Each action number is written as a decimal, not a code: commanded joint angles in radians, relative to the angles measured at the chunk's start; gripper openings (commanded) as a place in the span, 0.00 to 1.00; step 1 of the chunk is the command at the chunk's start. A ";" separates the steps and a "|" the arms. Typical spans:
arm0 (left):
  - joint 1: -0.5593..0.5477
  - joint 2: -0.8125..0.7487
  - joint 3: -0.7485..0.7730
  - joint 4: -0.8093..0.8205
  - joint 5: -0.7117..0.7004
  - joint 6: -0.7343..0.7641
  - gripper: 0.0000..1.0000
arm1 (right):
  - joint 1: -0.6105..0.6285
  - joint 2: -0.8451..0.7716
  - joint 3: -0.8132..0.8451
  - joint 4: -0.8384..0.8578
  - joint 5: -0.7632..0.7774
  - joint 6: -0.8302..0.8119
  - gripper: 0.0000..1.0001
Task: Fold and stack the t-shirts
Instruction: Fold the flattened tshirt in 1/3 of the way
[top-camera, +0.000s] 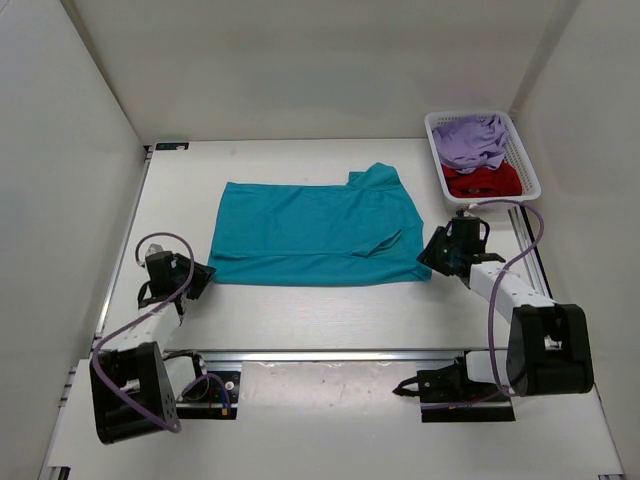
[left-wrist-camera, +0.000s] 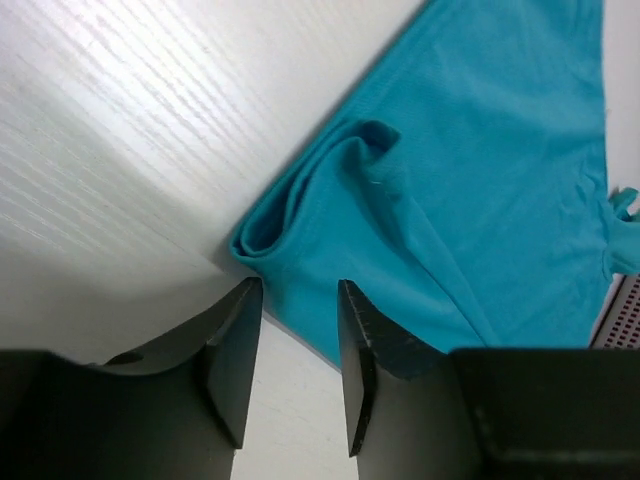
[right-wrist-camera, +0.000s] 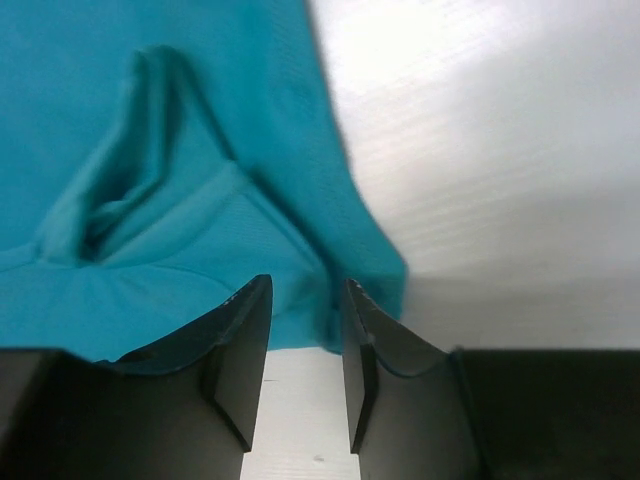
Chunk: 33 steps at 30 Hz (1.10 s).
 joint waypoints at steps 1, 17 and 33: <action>-0.007 -0.097 0.030 -0.062 -0.031 0.035 0.46 | 0.047 -0.048 0.079 -0.008 0.031 -0.016 0.31; -0.142 0.193 0.211 0.019 -0.065 -0.022 0.00 | 0.301 0.245 0.238 0.073 -0.069 -0.026 0.00; -0.052 0.458 0.334 0.087 -0.031 -0.037 0.02 | 0.308 0.386 0.300 0.095 -0.096 -0.034 0.00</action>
